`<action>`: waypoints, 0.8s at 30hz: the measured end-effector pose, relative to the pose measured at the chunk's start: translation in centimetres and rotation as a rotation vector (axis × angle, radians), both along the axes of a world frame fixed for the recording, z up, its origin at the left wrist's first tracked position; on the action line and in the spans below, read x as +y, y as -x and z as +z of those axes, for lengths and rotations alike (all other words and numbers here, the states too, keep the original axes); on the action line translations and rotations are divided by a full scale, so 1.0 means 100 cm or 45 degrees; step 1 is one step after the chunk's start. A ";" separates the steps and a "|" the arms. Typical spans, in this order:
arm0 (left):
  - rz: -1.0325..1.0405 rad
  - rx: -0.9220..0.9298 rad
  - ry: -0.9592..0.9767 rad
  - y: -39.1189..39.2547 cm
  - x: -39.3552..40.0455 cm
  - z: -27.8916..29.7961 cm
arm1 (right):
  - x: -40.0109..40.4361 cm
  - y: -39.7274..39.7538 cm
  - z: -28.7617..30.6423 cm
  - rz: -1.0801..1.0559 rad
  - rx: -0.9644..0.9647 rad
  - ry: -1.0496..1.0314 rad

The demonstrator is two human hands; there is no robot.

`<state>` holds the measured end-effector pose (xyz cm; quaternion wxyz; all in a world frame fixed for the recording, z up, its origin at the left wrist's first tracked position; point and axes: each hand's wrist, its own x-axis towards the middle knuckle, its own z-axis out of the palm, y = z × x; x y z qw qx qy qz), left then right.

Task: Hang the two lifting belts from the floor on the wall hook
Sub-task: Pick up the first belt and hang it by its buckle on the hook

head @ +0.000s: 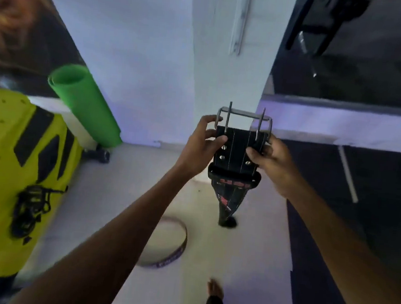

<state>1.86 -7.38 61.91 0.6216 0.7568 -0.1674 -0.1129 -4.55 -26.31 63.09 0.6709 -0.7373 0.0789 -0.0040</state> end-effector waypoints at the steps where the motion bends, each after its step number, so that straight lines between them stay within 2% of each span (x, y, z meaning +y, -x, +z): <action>1: -0.001 -0.068 0.021 0.005 0.001 0.026 | 0.002 0.005 0.025 -0.013 -0.058 -0.001; 8: 0.079 -0.427 0.224 0.037 0.002 0.193 | 0.012 0.037 0.192 -0.054 -0.430 0.062; 14: 0.133 -0.643 0.367 0.067 -0.008 0.319 | 0.010 0.058 0.305 -0.126 -0.673 0.073; 20: 0.225 -0.813 0.480 0.095 -0.018 0.403 | 0.004 0.079 0.395 -0.203 -0.845 0.019; 24: 0.419 -0.856 0.598 0.105 -0.023 0.441 | 0.012 0.095 0.415 -0.184 -0.954 0.074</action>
